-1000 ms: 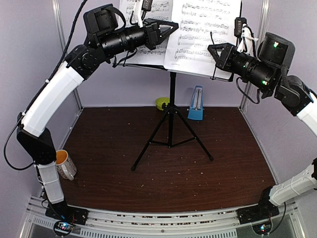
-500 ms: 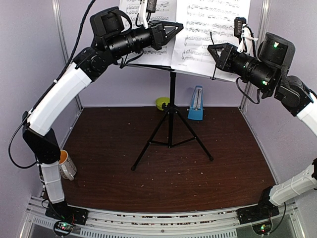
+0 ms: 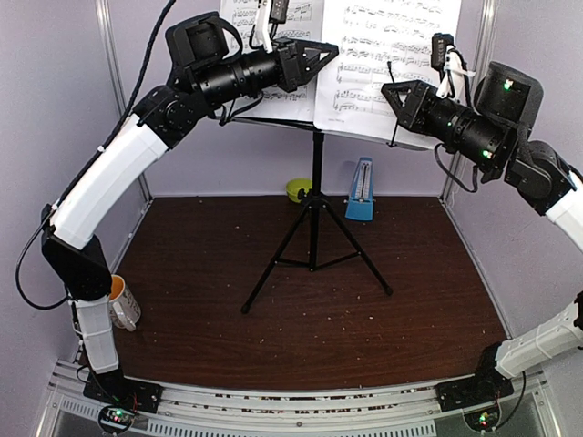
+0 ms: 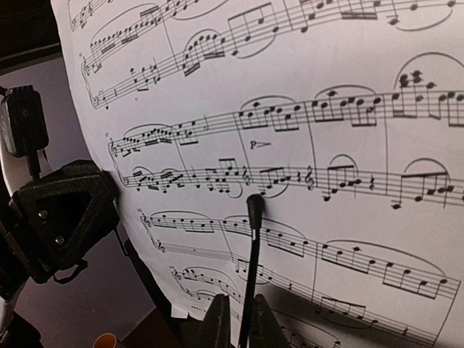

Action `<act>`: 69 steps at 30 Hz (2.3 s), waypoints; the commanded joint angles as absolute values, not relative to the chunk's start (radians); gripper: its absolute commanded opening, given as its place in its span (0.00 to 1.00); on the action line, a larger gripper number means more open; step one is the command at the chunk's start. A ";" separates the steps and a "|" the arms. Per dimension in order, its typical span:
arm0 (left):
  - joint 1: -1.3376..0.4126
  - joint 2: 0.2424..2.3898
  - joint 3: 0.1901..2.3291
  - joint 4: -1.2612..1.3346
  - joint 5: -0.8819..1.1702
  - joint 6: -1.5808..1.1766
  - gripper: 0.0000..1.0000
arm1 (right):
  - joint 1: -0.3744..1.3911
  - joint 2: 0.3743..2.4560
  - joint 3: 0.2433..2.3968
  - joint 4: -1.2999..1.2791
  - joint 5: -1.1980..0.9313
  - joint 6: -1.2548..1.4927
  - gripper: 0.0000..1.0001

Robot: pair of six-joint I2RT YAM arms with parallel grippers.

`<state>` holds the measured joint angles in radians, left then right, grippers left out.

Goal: Set up the instrument practice props

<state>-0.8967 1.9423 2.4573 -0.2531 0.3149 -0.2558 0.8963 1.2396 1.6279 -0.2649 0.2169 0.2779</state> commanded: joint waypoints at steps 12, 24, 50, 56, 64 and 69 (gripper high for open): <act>-0.900 1.884 2.472 -0.294 0.294 -0.190 0.46 | 0.895 1.205 1.618 -0.246 0.204 0.291 0.38; -0.901 1.690 2.261 -0.320 0.213 -0.103 0.63 | 0.894 1.106 1.591 -0.258 0.213 0.269 0.58; -0.579 1.149 1.561 -0.703 0.031 -0.483 0.81 | 0.890 0.700 1.142 -0.502 0.343 0.400 0.99; -0.419 1.074 1.506 -0.973 -0.044 -0.561 0.85 | 0.888 0.719 1.042 -0.514 0.346 0.454 0.99; -0.315 1.043 1.407 -1.109 -0.051 -0.599 0.88 | 0.889 0.789 1.007 -0.532 0.347 0.504 1.00; -0.304 1.005 1.298 -1.049 0.024 -0.615 0.88 | 0.883 0.795 0.972 -0.515 0.333 0.489 1.00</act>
<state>-0.3145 1.0367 1.3590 -1.0718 -0.0334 -0.5858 0.8913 0.8043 1.0016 -0.5285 0.3294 0.4831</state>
